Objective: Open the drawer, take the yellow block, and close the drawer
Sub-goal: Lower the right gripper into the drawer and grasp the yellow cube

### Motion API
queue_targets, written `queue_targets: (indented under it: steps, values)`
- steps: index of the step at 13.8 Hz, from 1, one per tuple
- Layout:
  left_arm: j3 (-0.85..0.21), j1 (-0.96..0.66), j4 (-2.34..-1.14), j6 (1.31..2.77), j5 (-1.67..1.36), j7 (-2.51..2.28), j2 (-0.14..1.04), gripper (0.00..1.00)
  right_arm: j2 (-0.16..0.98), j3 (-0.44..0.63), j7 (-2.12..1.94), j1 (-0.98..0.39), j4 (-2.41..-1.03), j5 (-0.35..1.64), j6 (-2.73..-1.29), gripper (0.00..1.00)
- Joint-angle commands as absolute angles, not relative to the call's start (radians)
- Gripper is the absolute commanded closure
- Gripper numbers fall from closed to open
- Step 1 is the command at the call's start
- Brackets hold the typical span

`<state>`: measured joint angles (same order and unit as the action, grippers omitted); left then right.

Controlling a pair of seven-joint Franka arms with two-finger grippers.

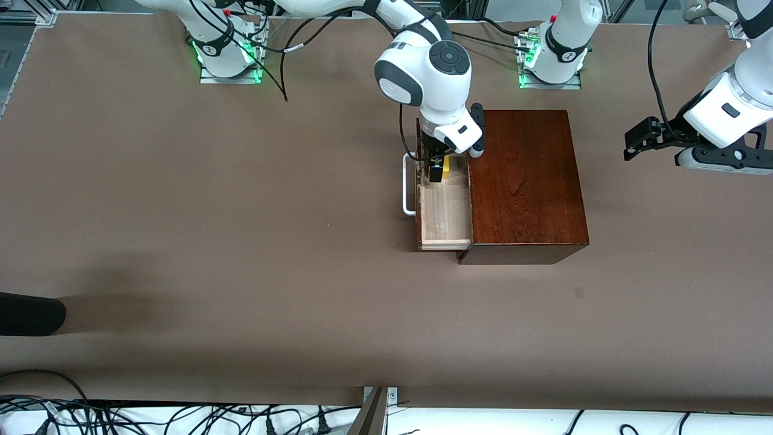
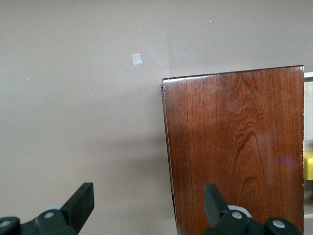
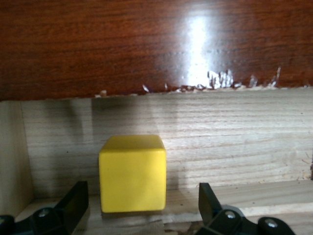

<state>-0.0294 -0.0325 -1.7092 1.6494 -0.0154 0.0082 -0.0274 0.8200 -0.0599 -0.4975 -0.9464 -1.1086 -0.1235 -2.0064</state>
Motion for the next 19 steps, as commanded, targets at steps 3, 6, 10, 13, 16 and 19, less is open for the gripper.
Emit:
queue_targets:
  steps: [3, 6, 10, 13, 16, 19]
  values:
    - [-0.032, -0.034, -1.697, 1.64, 0.003, 0.005, -0.025, 0.0, 0.838, -0.051, -0.506, -0.962, -1.071, -0.138, -2.008, 0.0]
    - [-0.032, -0.034, -1.677, 1.64, 0.003, 0.003, -0.012, 0.0, 0.867, -0.049, -0.5, -0.977, -1.071, -0.144, -2.039, 0.0]
    - [-0.032, -0.034, -1.677, 1.638, 0.003, 0.002, -0.012, 0.0, 0.874, -0.049, -0.491, -0.977, -1.071, -0.152, -2.045, 0.0]
    - [-0.034, -0.034, -1.677, 1.638, 0.003, 0.002, -0.012, 0.0, 0.874, -0.048, -0.489, -0.976, -1.071, -0.153, -2.045, 0.08]
    - [-0.034, -0.034, -1.677, 1.638, 0.003, 0.002, -0.012, 0.0, 0.87, -0.038, -0.483, -0.976, -1.068, -0.173, -2.045, 0.92]
    - [-0.032, -0.034, -1.677, 1.638, 0.003, -0.002, -0.012, 0.0, 0.864, -0.032, -0.485, -0.971, -1.049, -0.175, -2.033, 1.0]
